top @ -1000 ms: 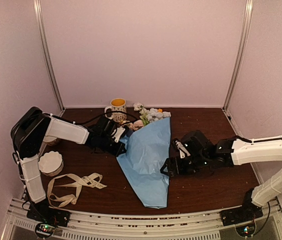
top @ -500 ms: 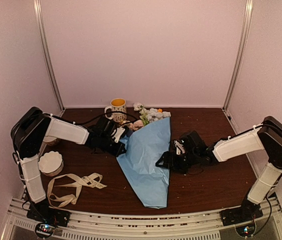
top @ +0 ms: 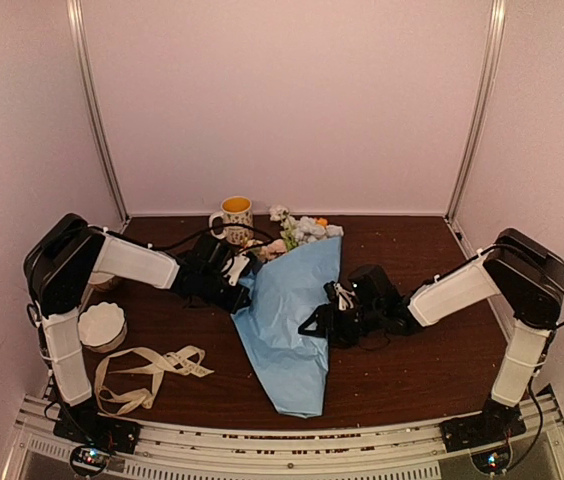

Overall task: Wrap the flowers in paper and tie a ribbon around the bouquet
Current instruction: Pick up the folded bouquet from the center of the board.

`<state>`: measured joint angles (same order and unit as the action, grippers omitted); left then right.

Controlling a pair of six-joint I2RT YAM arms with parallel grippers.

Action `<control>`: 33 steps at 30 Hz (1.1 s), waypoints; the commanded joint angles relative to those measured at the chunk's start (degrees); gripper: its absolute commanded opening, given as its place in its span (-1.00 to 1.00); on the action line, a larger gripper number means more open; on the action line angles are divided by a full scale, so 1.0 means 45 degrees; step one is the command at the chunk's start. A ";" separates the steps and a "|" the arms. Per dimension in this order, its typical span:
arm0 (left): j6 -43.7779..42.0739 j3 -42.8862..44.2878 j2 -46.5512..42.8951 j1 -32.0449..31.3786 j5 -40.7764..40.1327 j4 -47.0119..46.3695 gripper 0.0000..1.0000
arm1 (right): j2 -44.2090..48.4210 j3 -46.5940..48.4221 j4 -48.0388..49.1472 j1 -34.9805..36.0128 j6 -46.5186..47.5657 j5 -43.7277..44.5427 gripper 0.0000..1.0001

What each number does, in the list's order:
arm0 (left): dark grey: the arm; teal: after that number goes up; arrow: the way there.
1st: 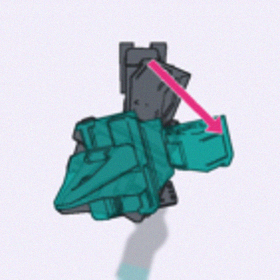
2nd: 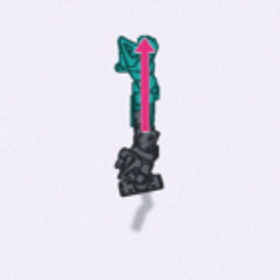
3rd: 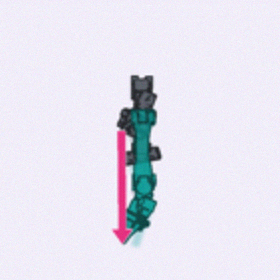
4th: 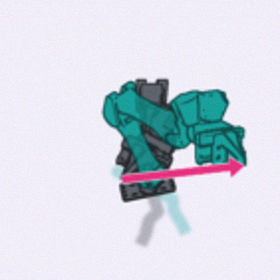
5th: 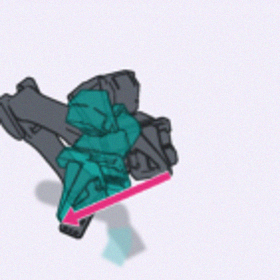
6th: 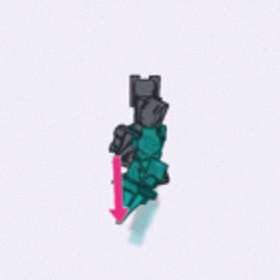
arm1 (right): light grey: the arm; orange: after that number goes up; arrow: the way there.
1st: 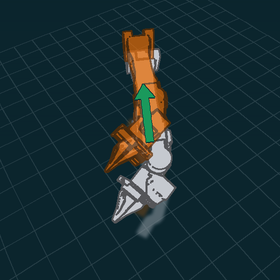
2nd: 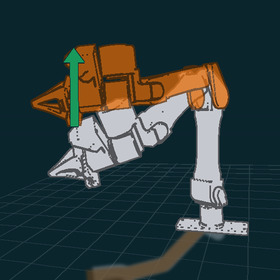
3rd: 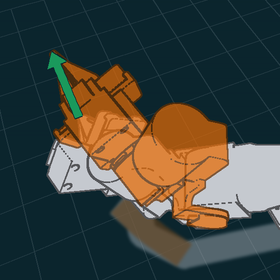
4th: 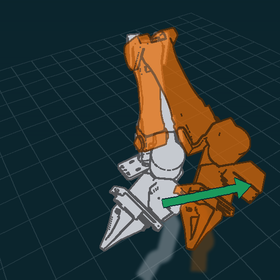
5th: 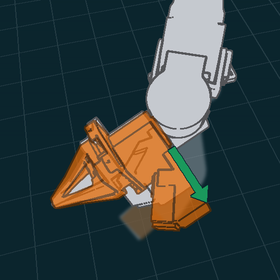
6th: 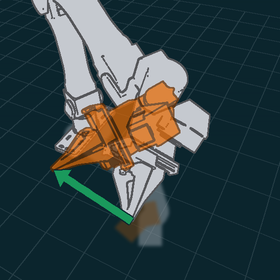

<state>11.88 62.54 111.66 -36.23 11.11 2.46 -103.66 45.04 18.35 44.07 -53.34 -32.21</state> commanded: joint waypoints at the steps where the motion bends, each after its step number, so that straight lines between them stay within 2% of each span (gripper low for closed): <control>1: -0.0042 0.0227 0.0401 0.0119 -0.0203 0.0111 -1.00 | -0.0665 0.0055 0.0267 0.0213 -0.0374 -0.0317 -0.08; 5: -0.0112 0.0438 0.0359 0.0105 -0.0327 0.0377 -1.00 | -0.0355 -0.0175 0.0551 0.0230 -0.0470 -0.0350 -0.70; 6: -0.0202 0.0572 0.0307 0.0137 -0.0383 0.0570 -0.93 | -0.0243 -0.0222 0.0537 0.0221 -0.0461 -0.0327 -0.84; 7: -0.0284 0.0715 0.0205 0.0164 -0.0483 0.0785 -0.75 | -0.0131 -0.0254 0.0493 0.0230 -0.0462 -0.0307 -0.96; 9: -0.0384 0.1007 -0.0174 0.0252 -0.0846 0.1290 -0.22 | 0.0073 -0.0356 0.0432 0.0226 -0.0477 -0.0286 -1.00; 11: -0.0390 0.1347 -0.0708 0.0399 -0.1389 0.2056 0.08 | 0.0369 -0.0443 0.0350 0.0244 -0.0485 -0.0210 -1.00; 14: -0.0324 0.1785 -0.1896 0.0528 -0.2249 0.3433 0.29 | 0.0741 -0.0562 0.0056 0.0245 -0.0382 0.0022 -1.00; 18: -0.0085 0.1357 -0.4025 0.0498 -0.2561 0.4585 0.44 | 0.0959 -0.0479 -0.0257 0.0264 -0.0282 0.0126 -1.00; 21: 0.0609 0.0332 -0.5743 0.0297 -0.2791 0.5329 0.47 | 0.0972 -0.0364 -0.0469 0.0296 -0.0221 0.0175 -1.00; 24: 0.1530 -0.1149 -0.7086 -0.0079 -0.2958 0.5903 0.40 | 0.0989 -0.0189 -0.0894 0.0323 -0.0010 0.0310 -1.00; 26: 0.2137 -0.1994 -0.7580 -0.0265 -0.3132 0.6572 0.24 | 0.1016 -0.0146 -0.1085 0.0354 0.0087 0.0354 -1.00; 29: 0.2733 -0.3056 -0.8003 -0.0490 -0.3038 0.7277 -0.12 | 0.1058 -0.0063 -0.1411 0.0373 0.0233 0.0431 -1.00; 33: 0.4414 -0.4563 -0.8708 -0.0514 -0.3361 0.7085 -0.32 | 0.1144 0.0102 -0.1845 0.0419 0.0395 0.0600 -1.00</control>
<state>22.76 46.85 75.61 -38.44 -1.87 32.29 -100.47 43.90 13.65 45.32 -53.12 -31.07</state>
